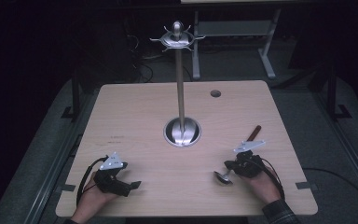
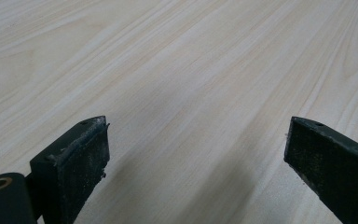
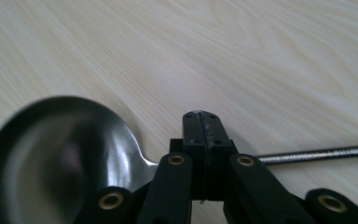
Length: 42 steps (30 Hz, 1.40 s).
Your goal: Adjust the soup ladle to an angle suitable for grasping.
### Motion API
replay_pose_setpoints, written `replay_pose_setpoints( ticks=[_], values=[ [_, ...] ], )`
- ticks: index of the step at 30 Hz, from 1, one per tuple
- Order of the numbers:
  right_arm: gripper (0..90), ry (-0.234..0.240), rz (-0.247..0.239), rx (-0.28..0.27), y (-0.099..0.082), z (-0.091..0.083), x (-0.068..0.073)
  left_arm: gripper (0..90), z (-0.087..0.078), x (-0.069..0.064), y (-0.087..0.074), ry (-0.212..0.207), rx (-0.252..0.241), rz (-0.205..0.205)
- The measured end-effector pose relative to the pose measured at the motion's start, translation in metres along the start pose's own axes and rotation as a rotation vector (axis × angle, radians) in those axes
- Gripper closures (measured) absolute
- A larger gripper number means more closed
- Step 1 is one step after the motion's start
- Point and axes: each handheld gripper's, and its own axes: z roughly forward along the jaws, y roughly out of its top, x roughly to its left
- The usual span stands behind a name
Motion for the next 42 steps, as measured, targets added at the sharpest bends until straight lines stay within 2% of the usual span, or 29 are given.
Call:
replay_pose_setpoints(
  ticks=[14,34,38,39,42],
  values=[
    [90.0,0.008,0.015,0.011,-0.004,-0.006,-0.002,6.0,-0.001,0.001,0.0,-0.001,0.002,-0.005],
    [90.0,-0.002,0.058,0.025,-0.025,-0.026,-0.011,6.0,-0.001,0.001,0.0,-0.003,0.005,-0.005],
    [90.0,-0.013,0.064,-0.014,-0.024,-0.033,-0.016,6.0,-0.001,0.001,0.001,-0.004,0.007,-0.002],
    [90.0,-0.038,0.073,-0.041,-0.022,-0.038,-0.022,6.0,-0.001,0.0,0.001,-0.005,0.002,-0.007],
    [90.0,-0.065,0.095,-0.063,-0.02,-0.042,-0.03,6.0,-0.001,0.0,0.001,-0.006,0.0,-0.005]
  ],
)
